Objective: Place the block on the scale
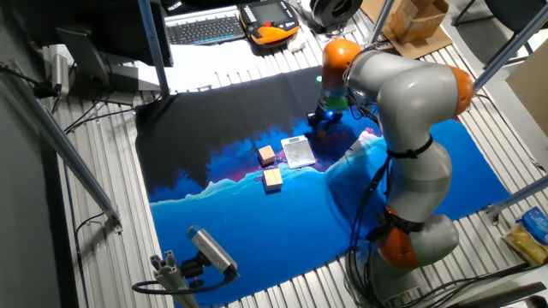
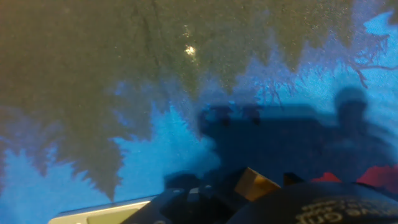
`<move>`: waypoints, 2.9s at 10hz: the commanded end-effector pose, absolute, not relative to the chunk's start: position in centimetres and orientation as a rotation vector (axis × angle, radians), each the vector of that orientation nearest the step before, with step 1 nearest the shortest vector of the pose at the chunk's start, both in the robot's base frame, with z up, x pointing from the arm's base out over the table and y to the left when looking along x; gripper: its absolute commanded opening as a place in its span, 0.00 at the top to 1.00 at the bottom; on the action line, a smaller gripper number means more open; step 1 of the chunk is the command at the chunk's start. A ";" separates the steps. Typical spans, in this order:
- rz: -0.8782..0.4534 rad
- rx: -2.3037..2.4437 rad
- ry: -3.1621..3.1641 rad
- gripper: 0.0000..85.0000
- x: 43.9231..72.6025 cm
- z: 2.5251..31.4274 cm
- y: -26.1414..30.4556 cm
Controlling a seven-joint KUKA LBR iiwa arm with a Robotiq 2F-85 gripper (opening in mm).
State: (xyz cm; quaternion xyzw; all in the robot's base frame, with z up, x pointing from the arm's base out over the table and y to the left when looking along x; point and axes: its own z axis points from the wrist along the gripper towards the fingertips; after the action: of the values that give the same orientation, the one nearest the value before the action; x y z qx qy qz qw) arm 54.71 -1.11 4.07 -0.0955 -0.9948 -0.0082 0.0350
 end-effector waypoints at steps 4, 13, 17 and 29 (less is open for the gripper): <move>-0.060 -0.293 -3.009 0.60 54.5 3.8 -1.0; -0.055 -0.261 -3.020 1.00 54.5 3.8 -1.0; -0.064 -0.264 -3.019 1.00 54.5 3.7 -0.9; -0.031 -0.223 -3.025 1.00 54.6 3.7 -0.9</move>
State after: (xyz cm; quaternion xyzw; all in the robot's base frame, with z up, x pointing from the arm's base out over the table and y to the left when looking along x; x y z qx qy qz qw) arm 54.54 -0.89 3.69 -0.0722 -0.9960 -0.0076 0.0523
